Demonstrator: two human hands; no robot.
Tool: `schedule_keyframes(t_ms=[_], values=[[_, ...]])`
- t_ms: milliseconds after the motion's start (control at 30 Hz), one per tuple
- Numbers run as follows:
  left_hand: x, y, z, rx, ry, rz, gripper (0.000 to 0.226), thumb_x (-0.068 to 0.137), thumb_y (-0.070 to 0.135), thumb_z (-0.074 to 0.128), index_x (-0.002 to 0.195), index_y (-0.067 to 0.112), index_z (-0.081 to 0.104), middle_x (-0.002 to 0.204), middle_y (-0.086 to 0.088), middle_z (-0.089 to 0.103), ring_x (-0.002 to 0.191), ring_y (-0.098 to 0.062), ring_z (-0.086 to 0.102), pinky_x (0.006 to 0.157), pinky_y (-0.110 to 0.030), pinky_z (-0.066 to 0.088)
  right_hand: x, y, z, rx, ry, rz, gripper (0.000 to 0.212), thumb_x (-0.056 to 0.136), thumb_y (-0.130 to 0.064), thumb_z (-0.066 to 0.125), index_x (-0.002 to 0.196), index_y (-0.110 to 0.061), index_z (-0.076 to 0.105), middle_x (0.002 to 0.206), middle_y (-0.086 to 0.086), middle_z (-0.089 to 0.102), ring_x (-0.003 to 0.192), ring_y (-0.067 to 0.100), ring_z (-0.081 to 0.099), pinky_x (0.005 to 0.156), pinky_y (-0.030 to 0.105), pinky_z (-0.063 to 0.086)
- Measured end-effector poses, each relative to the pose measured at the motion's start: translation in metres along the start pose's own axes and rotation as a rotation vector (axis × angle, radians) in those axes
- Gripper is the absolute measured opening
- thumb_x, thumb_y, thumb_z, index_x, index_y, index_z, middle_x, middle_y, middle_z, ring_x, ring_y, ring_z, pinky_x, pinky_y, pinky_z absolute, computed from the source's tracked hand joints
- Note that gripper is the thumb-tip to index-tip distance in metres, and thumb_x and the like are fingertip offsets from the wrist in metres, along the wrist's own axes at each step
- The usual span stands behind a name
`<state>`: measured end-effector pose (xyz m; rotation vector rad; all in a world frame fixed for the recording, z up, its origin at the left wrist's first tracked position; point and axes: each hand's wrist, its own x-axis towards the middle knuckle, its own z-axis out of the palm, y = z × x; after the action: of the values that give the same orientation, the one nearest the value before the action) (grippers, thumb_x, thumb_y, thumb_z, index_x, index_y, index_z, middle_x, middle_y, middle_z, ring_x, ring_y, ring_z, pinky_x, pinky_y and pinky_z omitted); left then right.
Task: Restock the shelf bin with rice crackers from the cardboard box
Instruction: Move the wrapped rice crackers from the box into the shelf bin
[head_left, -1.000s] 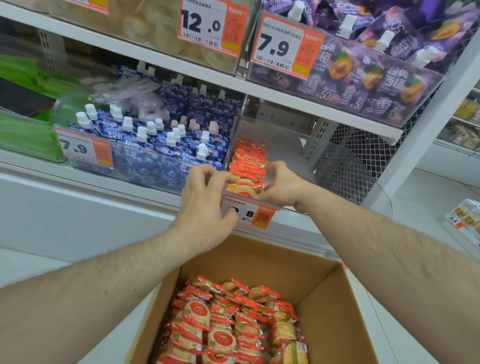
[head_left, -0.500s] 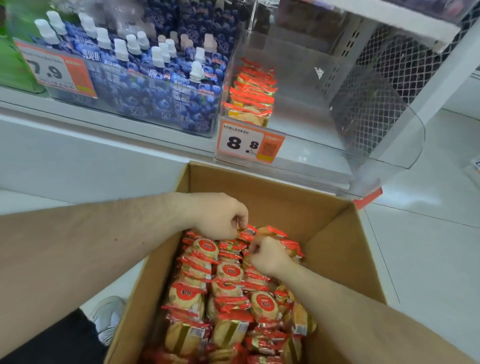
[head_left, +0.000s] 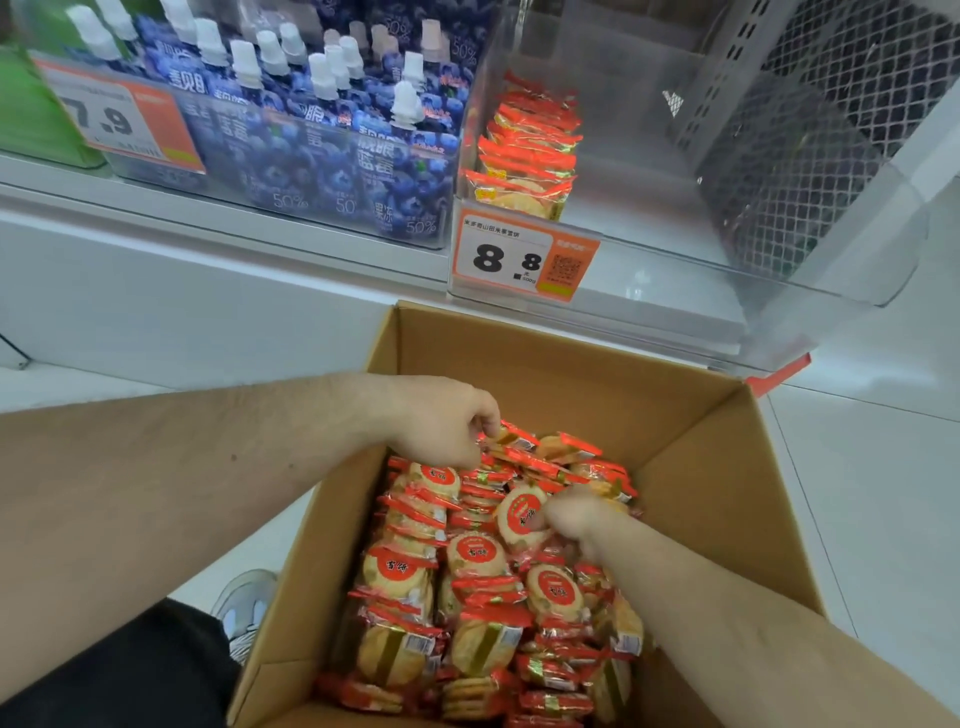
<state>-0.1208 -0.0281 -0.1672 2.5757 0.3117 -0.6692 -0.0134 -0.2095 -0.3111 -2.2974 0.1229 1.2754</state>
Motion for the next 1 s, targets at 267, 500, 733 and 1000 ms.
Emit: schedule_keyframes(t_ms=[267, 500, 733, 1000], values=[[-0.003, 0.016, 0.003, -0.636, 0.073, -0.097, 0.065, 0.085, 0.025, 0.071, 0.139, 0.038, 0.038, 0.128, 0.000, 0.047, 0.086, -0.015, 0.063, 0.063, -0.029, 0.057, -0.063, -0.037, -0.027, 0.489, -0.790, -0.373, 0.044, 0.073, -0.011, 0.072, 0.115, -0.014, 0.062, 0.104, 0.003, 0.069, 0.095, 0.016, 0.065, 0.079, 0.029, 0.052], [-0.005, 0.007, -0.001, -0.680, 0.139, -0.029, 0.044, 0.084, 0.003, 0.070, 0.115, 0.032, 0.059, 0.108, 0.008, 0.054, 0.073, -0.013, 0.060, 0.048, -0.020, 0.049, -0.012, -0.004, -0.022, 0.134, -0.220, -0.156, 0.028, 0.088, -0.004, 0.053, 0.114, -0.012, 0.060, 0.112, 0.007, 0.066, 0.086, 0.018, 0.067, 0.074, 0.033, 0.056], [-0.003, 0.001, -0.004, -0.647, 0.129, -0.034, 0.045, 0.083, 0.003, 0.069, 0.114, 0.035, 0.059, 0.108, 0.008, 0.055, 0.085, -0.017, 0.066, 0.061, -0.028, 0.058, 0.009, 0.050, 0.005, -0.547, 0.032, -0.004, 0.061, 0.082, -0.041, 0.074, 0.127, -0.009, 0.049, 0.127, 0.005, 0.058, 0.113, 0.021, 0.059, 0.093, 0.030, 0.051], [0.000, 0.001, -0.007, -0.662, 0.121, -0.025, 0.048, 0.085, -0.002, 0.061, 0.110, 0.039, 0.058, 0.113, 0.003, 0.058, 0.091, -0.018, 0.068, 0.073, -0.044, 0.061, 0.021, 0.065, 0.010, -0.519, -0.015, 0.040, 0.094, 0.071, -0.033, 0.085, 0.146, -0.007, 0.035, 0.142, 0.006, 0.049, 0.129, 0.024, 0.049, 0.106, 0.033, 0.044]])
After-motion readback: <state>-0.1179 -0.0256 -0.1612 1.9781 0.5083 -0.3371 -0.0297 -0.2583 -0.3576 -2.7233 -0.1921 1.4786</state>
